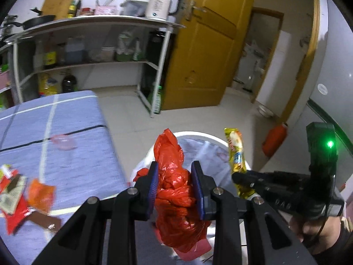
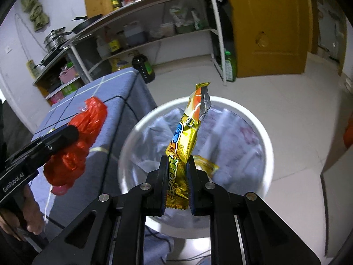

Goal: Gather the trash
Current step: 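Carry the red bag and candy wrapper to the bin and release both, then reach the left tool to the red packet while the right tool reaches the brown wrapper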

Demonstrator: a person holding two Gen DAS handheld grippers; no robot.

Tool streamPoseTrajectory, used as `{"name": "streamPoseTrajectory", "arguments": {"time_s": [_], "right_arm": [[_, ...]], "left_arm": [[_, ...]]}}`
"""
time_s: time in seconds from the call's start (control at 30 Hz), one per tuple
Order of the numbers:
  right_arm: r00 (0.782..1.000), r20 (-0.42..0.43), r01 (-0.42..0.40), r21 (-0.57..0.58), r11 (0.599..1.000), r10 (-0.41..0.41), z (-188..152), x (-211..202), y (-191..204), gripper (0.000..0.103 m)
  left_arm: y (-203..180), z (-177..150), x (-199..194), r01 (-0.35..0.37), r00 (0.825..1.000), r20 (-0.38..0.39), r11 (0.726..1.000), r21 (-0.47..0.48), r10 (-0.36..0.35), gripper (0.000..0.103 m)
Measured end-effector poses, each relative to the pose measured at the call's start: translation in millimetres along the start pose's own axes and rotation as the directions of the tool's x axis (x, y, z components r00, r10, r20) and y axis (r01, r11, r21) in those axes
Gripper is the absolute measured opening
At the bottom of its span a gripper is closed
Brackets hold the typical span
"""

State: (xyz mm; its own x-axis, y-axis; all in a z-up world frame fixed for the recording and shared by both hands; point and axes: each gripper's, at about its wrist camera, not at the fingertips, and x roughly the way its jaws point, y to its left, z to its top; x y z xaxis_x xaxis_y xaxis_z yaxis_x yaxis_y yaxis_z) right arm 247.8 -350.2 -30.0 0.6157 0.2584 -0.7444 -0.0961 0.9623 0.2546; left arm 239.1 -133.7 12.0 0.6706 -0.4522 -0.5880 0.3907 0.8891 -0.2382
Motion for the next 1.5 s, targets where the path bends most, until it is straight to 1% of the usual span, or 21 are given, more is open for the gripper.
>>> {"name": "streamPoseTrajectory", "arguments": {"time_s": [0.13,0.27,0.43,0.5,0.57,0.67,0.8,0.97,1.2,1.37,1.5], "right_arm": [[0.999,-0.028,0.018,0.018,1.0,-0.017,-3.6,6.6,-12.0,0.016],[0.998,-0.05,0.031,0.012,0.999,-0.031,-8.2,9.8,-17.9,0.017],[0.996,-0.067,0.061,0.009,0.998,-0.06,-11.3,13.5,-23.2,0.02],[0.995,-0.075,0.073,0.017,0.997,-0.072,-13.1,14.6,-27.3,0.026],[0.994,-0.074,0.081,0.03,0.996,-0.078,-14.1,13.4,-31.4,0.03],[0.996,-0.06,0.077,0.051,0.996,-0.073,-13.2,8.4,-34.4,0.031],[0.997,-0.03,0.07,0.059,0.996,-0.068,-9.4,0.2,-32.0,0.031],[0.999,0.026,0.041,0.037,0.998,-0.042,-2.1,-15.3,-15.6,0.031],[0.995,0.092,-0.026,-0.034,0.999,0.029,4.5,-31.6,21.0,0.031],[0.991,0.097,-0.079,-0.087,0.993,0.087,9.2,-29.6,52.1,0.031],[0.983,0.091,-0.142,-0.167,0.976,0.159,12.2,-25.7,89.3,0.031]], "left_arm": [[-13.8,1.7,26.5,0.015,0.999,-0.044,1.0,0.002,-0.015,0.031],[-22.8,1.9,44.5,0.021,0.997,-0.069,1.0,0.002,-0.021,0.032],[-29.2,-0.4,53.7,0.031,0.995,-0.093,0.999,0.012,-0.03,0.033],[-29.2,-1.3,56.1,0.024,0.995,-0.099,1.0,0.011,-0.023,0.035],[-27.7,-0.6,56.9,0.027,0.995,-0.1,1.0,0.004,-0.026,0.042],[-24.8,0.0,53.3,0.025,0.995,-0.094,1.0,-0.004,-0.025,0.042],[-19.5,2.9,39.6,0.026,0.997,-0.069,1.0,-0.014,-0.027,0.042],[-9.9,7.1,13.4,0.018,1.0,-0.02,1.0,-0.012,-0.018,0.042],[25.6,3.1,-33.0,-0.046,0.998,0.049,0.998,-0.05,0.048,0.042],[54.4,-4.4,-61.1,-0.095,0.992,0.071,0.993,-0.069,0.1,0.042],[82.2,-13.0,-82.0,-0.146,0.985,0.074,0.985,-0.095,0.153,0.042]]}}
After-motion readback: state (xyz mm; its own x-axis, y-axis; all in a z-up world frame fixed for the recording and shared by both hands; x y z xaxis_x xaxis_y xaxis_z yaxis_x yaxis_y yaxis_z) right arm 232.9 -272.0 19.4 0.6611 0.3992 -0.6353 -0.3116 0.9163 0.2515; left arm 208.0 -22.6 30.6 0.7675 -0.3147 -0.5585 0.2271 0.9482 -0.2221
